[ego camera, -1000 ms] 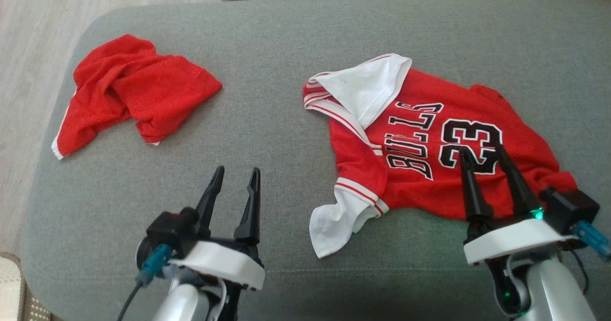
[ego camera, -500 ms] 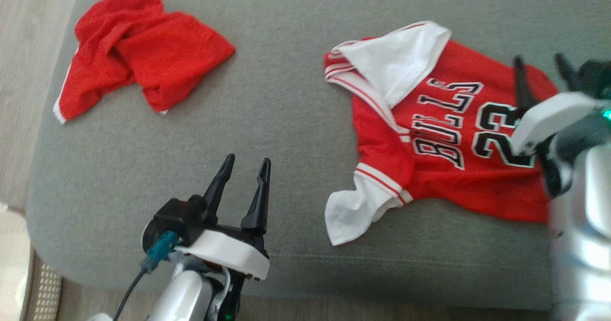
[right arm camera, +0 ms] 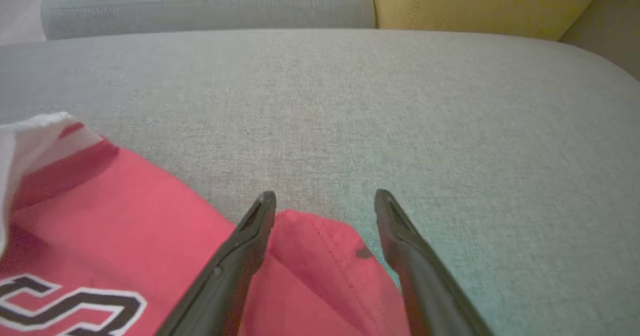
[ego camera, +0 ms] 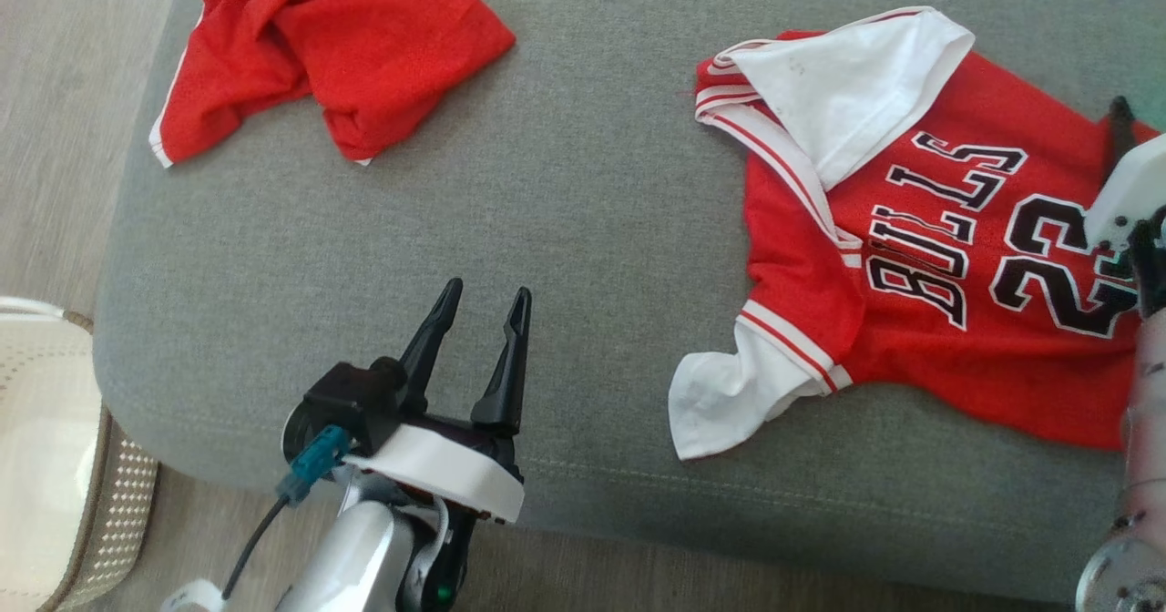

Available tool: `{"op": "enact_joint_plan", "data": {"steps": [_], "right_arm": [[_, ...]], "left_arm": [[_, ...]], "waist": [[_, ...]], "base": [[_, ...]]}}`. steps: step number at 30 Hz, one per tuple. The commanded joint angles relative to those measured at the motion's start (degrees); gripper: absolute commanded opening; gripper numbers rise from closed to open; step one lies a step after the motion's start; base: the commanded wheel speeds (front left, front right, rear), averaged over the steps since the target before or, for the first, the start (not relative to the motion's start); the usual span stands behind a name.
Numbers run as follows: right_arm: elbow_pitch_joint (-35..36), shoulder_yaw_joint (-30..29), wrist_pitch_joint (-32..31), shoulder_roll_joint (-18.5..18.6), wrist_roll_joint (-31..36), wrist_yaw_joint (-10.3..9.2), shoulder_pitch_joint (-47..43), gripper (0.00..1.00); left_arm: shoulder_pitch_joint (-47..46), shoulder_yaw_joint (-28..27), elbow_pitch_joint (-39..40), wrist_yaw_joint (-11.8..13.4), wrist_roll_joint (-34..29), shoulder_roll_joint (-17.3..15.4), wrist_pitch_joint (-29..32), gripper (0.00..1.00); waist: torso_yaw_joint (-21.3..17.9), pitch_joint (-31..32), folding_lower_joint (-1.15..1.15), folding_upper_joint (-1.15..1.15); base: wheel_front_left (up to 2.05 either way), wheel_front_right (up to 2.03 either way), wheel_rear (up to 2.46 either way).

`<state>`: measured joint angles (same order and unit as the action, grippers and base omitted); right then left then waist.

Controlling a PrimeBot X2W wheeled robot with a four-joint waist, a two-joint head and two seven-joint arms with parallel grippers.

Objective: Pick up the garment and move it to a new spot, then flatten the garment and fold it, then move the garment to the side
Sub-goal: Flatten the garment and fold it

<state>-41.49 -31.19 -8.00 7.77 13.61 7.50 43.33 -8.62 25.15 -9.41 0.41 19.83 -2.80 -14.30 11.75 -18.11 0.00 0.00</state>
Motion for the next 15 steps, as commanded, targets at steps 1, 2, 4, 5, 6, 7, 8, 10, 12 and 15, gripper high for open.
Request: {"op": "enact_joint_plan", "data": {"steps": [1,2,4,5,6,7,8,10,12,15], "right_arm": [[0.04,-0.37,-0.77,0.79,2.23,-0.01,2.41,1.0],[-0.83,-0.99,-1.45,0.7,3.12,-0.01,2.74,1.0],[-2.13,-2.2,-2.47,0.66,4.73,-0.01,3.19,1.0],[-2.77,-2.62,-2.7,0.57,5.2,-0.01,3.44,1.0],[-3.53,-2.89,-2.87,0.61,5.56,-0.01,3.67,1.0],[-3.53,-2.89,-2.87,0.61,5.56,-0.01,3.67,1.0],[-4.28,-2.96,-2.86,0.7,5.89,-0.01,3.9,1.0],[-5.58,-3.26,-2.72,0.66,6.37,-0.01,4.3,1.0],[-6.6,-3.55,-2.64,0.4,6.85,-0.01,4.69,1.0],[-8.68,-3.12,-2.71,0.39,7.02,-0.01,5.58,0.97]], "left_arm": [[-1.84,-1.51,1.67,-0.22,0.5,-0.08,-0.7,1.0],[-1.87,-1.48,1.65,-0.21,0.54,-0.08,-0.7,1.0],[-1.92,-1.45,1.56,-0.18,0.59,-0.08,-0.7,1.0],[-1.95,-1.48,1.53,-0.16,0.62,-0.08,-0.7,1.0],[-1.96,-1.51,1.53,-0.14,0.64,-0.08,-0.7,1.0],[-1.96,-1.51,1.53,-0.14,0.64,-0.08,-0.7,1.0],[-1.98,-1.56,1.53,-0.11,0.64,-0.08,-0.7,1.0],[-2.02,-1.61,1.49,-0.09,0.62,-0.08,-0.7,1.0],[-2.11,-1.58,1.42,-0.1,0.61,-0.08,-0.7,1.0],[-2.3,-1.48,1.35,-0.2,0.55,-0.08,-0.7,1.0]], "waist": [[0.28,-0.25,0.0,0.0],[0.35,-0.31,0.0,0.0],[0.47,-0.37,0.0,0.0],[0.49,-0.39,0.0,0.0],[0.5,-0.45,0.0,0.0],[0.5,-0.45,0.0,0.0],[0.48,-0.51,0.0,0.0],[0.37,-0.6,0.0,0.0],[0.26,-0.71,0.0,0.0],[0.22,-0.94,0.0,0.0]], "base": [[0.0,0.0,0.0],[0.0,0.0,0.0],[0.0,0.0,0.0],[0.0,0.0,0.0],[0.0,0.0,0.0],[0.0,0.0,0.0],[0.0,0.0,0.0],[0.0,0.0,0.0],[0.0,0.0,0.0],[0.0,0.0,0.0]]}}
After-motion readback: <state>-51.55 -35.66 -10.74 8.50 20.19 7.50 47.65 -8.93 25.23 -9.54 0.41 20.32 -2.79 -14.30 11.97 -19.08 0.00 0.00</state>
